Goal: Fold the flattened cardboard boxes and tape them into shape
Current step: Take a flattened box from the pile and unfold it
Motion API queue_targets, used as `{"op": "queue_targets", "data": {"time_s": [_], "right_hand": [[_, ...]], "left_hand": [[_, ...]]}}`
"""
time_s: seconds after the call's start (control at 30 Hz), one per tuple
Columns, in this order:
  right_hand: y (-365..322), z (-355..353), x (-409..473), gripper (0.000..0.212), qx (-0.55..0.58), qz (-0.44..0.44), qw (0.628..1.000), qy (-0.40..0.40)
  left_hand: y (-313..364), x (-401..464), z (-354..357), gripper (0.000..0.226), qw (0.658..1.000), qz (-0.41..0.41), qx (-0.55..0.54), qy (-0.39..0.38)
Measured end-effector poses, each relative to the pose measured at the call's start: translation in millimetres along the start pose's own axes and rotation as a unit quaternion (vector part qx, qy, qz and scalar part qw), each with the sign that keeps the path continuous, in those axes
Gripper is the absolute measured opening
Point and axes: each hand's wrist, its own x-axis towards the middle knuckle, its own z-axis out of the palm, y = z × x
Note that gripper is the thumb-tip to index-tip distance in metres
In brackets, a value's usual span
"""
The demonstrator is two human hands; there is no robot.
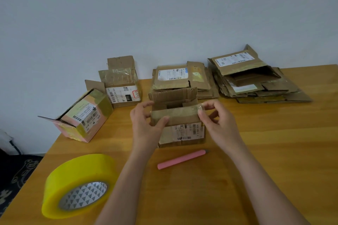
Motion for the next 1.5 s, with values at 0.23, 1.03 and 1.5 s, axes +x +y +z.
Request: {"op": "queue_targets", "data": {"time_s": [0.23, 1.03, 1.5], "right_hand": [[1, 3, 16, 0.064, 0.027, 0.076, 0.994, -0.074], [-6, 25, -12, 0.017, 0.062, 0.069, 0.996, 0.007], [8, 27, -1, 0.033, 0.200, 0.072, 0.973, -0.089]], "left_hand": [[-1, 10, 14, 0.093, 0.998, -0.005, 0.048, -0.045], [-33, -19, -4, 0.031, 0.997, 0.068, 0.020, -0.013], [-50, -19, 6, 0.029, 0.995, 0.092, -0.015, -0.020]]}}
